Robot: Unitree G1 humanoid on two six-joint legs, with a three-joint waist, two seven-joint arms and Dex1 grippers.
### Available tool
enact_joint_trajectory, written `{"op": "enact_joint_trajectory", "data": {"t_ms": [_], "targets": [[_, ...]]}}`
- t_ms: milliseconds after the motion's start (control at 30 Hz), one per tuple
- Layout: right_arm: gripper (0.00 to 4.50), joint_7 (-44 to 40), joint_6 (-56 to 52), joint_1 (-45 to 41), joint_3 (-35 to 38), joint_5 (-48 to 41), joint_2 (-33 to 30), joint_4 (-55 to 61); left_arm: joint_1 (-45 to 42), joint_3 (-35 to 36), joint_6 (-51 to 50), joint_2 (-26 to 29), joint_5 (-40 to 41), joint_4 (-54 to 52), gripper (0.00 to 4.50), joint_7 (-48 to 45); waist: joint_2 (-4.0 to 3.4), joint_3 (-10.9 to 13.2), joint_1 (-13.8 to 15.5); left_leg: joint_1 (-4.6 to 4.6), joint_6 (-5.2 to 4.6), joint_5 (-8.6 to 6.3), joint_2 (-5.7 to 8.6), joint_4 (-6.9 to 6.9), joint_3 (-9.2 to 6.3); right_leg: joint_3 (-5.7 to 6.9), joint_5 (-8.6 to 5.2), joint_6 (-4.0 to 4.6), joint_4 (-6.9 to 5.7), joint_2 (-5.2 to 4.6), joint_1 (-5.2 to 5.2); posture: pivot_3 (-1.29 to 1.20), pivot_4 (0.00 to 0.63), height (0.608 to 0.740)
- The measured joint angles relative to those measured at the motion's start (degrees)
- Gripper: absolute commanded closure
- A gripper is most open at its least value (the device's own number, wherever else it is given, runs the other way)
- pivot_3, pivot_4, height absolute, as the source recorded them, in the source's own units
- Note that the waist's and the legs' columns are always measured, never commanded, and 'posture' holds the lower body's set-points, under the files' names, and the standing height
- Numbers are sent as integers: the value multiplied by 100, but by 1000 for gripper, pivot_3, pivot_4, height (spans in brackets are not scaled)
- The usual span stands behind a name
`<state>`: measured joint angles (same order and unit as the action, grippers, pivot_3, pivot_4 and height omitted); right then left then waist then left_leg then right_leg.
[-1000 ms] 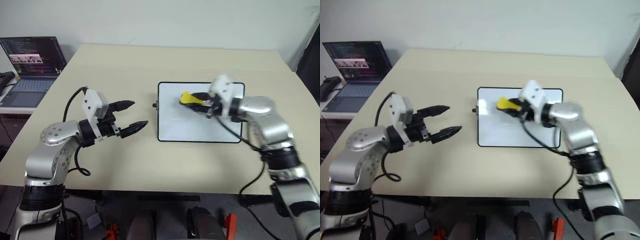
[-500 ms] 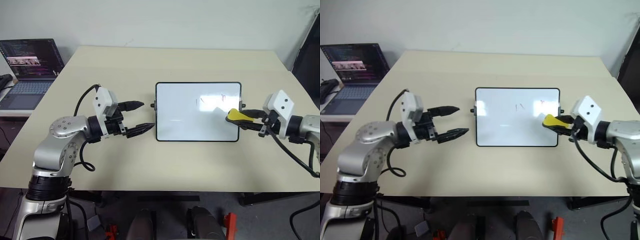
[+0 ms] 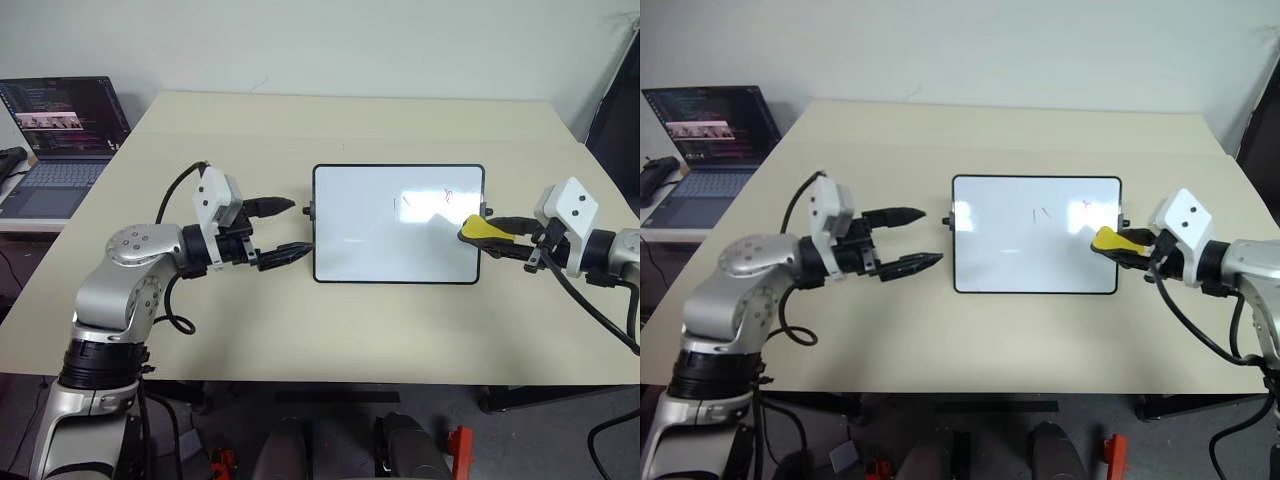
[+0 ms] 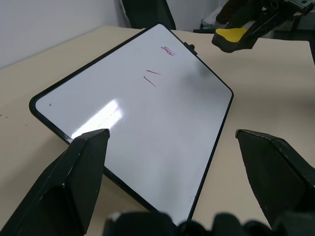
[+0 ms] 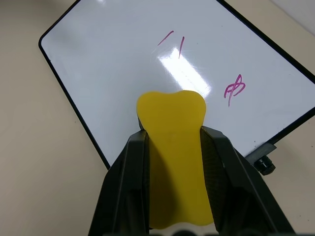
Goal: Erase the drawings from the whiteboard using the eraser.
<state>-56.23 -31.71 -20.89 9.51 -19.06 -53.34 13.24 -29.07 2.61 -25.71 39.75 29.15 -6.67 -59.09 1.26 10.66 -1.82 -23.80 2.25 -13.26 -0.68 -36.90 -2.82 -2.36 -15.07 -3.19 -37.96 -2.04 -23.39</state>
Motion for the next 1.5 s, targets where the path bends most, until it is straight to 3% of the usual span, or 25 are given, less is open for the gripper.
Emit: {"op": "enact_joint_trajectory", "data": {"t_ms": [500, 1100, 1267, 1400, 1500], "targets": [[3388, 100, -1, -381, -262, -45, 213, 9, -2, 0, -5, -1, -2, 0, 0, -37, 0, 0, 10, 0, 0, 0, 1, -5, -2, 1, 0, 0, -4, -1, 1, 0, 150, 740], [3389, 34, -78, 74, -107, -228, -42, 263, -26, -7, -9, -1, -6, 9, 0, -166, 0, 0, 3, 2, 0, 0, 1, -9, -2, 1, 1, 0, -9, 0, 4, 0, 150, 740], [3389, 940, -69, -1164, -400, -123, 1158, 103, -80, -53, -3, -29, -18, 45, 0, -176, 0, 0, -95, 19, 2, 2, -4, -6, -2, -4, 3, 4, -21, 8, 10, 0, 150, 740], [3389, 2068, 242, -1644, -1332, 833, 2242, -617, -66, -89, -1, -52, -43, 52, 0, -169, 2, -2, -91, 23, 2, 3, -5, -7, -3, -3, 4, 6, -21, 9, 13, 0, 150, 740], [3389, 2672, 484, -1783, -1642, 1384, 2677, -1353, -55, -113, -13, -63, -46, 45, 0, -155, 2, -1, -44, 13, 3, 3, 1, -9, -1, -3, 5, 4, -19, 1, 9, 0, 150, 740]]}}
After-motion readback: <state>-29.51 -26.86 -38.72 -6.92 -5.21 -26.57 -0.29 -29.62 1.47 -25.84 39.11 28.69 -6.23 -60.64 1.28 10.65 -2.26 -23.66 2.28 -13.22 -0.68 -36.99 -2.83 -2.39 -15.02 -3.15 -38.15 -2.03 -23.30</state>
